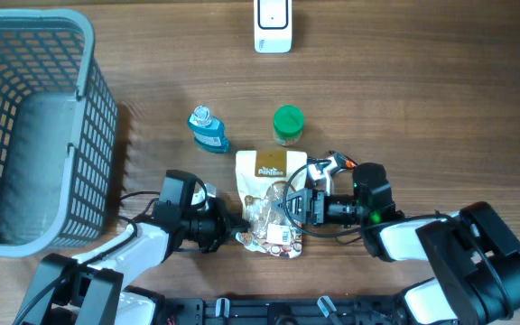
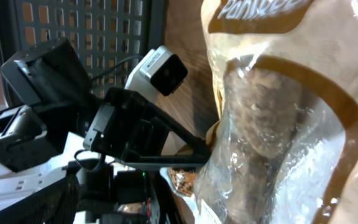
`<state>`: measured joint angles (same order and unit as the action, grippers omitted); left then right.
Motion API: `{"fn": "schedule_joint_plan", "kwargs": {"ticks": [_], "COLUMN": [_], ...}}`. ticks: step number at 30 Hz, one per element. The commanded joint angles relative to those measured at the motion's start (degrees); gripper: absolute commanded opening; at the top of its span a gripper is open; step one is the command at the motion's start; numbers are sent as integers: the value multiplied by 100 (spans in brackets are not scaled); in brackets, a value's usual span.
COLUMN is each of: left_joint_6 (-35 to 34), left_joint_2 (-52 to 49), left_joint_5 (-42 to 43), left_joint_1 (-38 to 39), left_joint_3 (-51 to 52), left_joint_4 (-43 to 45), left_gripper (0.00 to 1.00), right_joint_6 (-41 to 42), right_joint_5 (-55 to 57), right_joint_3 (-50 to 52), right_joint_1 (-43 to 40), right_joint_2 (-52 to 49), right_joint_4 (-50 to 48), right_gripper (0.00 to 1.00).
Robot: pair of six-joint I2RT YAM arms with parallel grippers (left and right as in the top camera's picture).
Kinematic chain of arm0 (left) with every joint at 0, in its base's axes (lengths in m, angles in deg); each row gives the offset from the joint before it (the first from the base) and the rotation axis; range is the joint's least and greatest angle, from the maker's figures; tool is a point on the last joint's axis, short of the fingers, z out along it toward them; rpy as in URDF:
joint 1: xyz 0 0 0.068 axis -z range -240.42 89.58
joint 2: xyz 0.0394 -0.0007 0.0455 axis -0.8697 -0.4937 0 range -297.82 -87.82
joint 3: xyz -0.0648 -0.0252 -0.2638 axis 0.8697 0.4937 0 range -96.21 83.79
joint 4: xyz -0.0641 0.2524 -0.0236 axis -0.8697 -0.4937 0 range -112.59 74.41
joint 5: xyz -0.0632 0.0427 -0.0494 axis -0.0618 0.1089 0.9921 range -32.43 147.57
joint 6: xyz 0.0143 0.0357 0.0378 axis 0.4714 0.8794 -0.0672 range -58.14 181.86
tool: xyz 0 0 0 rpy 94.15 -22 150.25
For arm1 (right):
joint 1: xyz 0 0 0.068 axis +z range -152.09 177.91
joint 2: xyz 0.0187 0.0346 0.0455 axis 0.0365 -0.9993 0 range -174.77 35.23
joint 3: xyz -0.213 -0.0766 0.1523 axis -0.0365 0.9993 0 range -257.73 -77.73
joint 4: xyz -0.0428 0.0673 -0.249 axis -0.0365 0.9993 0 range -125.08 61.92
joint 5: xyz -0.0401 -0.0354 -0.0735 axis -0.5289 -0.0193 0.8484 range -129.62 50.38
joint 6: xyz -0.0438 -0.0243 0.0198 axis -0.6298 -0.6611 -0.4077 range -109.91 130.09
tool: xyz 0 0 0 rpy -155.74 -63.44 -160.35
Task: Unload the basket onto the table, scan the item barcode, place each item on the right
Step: 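Grasp the bottom of the bag with the left gripper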
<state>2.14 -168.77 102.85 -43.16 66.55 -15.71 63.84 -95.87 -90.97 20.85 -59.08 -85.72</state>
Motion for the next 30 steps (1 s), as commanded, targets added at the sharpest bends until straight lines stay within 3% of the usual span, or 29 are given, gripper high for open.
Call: {"fn": "schedule_joint_plan", "kwargs": {"ticks": [1, 4, 5, 7, 9, 13, 18, 21, 22, 23, 24, 26, 30], "left_joint_6": [-144, -142, -142, -140, -140, -140, -114, -70, -70, 28, 221, 726, 1440], "left_joint_2": [-50, -50, -50, -50, -50, -50, -50, -50, -50, -50, -50, -50, -50], "left_joint_5": [76, 125, 142, 164, 186, 227, 227, 227, 229, 286, 372, 634, 1045], "left_joint_1": [22, 22, 22, 22, 22, 22, 22, 22, 22, 22, 22, 22, 22], "left_joint_3": [50, 50, 50, 50, 50, 50, 50, 50, 50, 50, 50, 50, 50], "left_joint_4": [107, 107, 107, 105, 105, 101, 98, 70, 57, 4, -31, -175, -527], "left_gripper": [4, 4, 4, 4, 4, 4, 5, 6, 5, 5, 5, 5, 5], "right_joint_6": [505, 581, 579, 575, 577, 577, 575, 570, 573, 568, 533, 470, 201], "right_joint_5": [745, 957, 975, 1001, 1023, 1021, 1038, 1040, 1043, 1045, 1069, 1075, 627], "right_joint_3": [-15, -15, -15, -15, -15, -15, -15, -15, -15, -15, -15, -20, -22], "right_joint_1": [566, 898, 916, 914, 914, 914, 914, 914, 914, 914, 914, 881, 796], "right_joint_2": [-37, -37, -37, -37, -37, -37, -37, -37, -37, -37, -37, -37, -37], "right_joint_4": [-79, -122, -120, -118, -116, -118, -122, -125, -125, -125, -125, -129, -131], "right_gripper": [100, 99, 91, 60, 43, 23, 9, 13, 27, 59, 69, 81, 93]}}
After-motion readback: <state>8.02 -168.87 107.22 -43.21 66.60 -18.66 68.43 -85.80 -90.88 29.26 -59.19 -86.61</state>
